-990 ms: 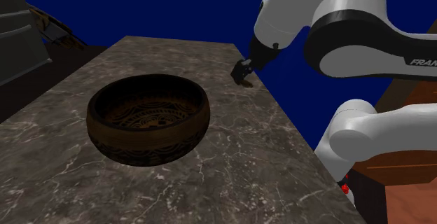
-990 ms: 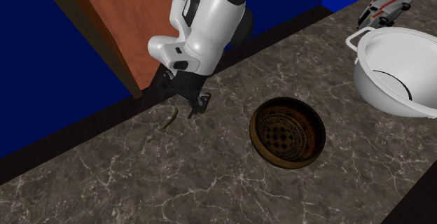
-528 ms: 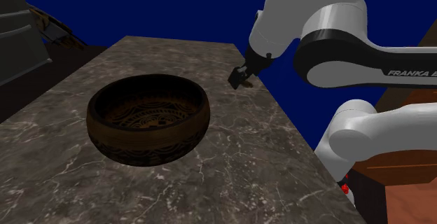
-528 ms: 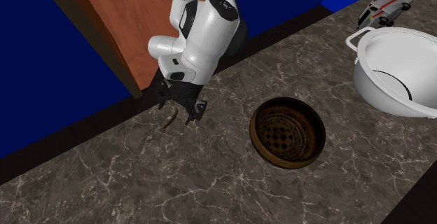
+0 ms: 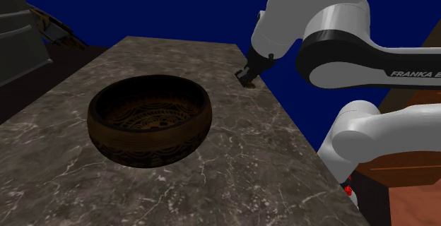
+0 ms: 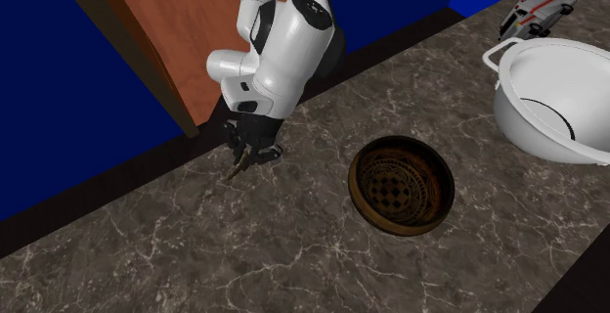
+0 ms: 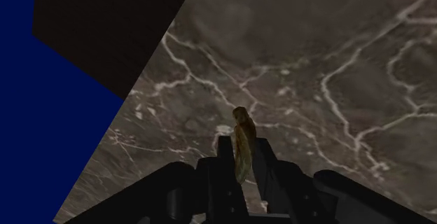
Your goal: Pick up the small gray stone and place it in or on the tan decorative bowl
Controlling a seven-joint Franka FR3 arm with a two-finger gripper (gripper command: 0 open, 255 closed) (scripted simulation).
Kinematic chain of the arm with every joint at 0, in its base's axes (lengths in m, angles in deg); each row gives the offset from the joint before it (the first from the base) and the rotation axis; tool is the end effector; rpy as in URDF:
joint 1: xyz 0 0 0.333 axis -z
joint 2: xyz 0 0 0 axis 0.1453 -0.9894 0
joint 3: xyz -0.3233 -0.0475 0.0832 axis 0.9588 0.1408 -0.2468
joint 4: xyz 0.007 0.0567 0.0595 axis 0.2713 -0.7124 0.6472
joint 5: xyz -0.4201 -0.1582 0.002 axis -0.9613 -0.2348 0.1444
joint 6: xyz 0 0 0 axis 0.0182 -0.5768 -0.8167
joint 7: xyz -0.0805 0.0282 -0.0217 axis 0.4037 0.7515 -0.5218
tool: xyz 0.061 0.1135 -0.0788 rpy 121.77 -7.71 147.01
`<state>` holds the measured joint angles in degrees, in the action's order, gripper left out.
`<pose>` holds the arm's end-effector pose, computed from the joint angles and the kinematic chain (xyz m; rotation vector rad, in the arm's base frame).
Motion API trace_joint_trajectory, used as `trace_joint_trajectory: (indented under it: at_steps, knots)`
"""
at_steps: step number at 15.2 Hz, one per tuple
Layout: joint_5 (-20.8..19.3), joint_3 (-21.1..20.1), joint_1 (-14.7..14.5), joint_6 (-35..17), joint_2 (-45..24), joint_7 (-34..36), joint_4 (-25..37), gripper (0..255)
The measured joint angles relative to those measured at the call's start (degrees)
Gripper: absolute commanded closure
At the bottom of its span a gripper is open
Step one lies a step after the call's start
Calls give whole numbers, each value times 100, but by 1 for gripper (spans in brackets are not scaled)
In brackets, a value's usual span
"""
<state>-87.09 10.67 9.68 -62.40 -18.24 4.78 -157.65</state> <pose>0.3175 0.1716 0.4980 2.7059 -0.2175 0.6378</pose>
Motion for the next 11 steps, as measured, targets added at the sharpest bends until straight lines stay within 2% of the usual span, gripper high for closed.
trace_joint_trajectory:
  at_steps: [7, 11]
  knots:
    - [0, 0, 0, 0, 0, 0, 0, 255]
    - [-44, 83, 42, 198, -19, -93, 239, 255]
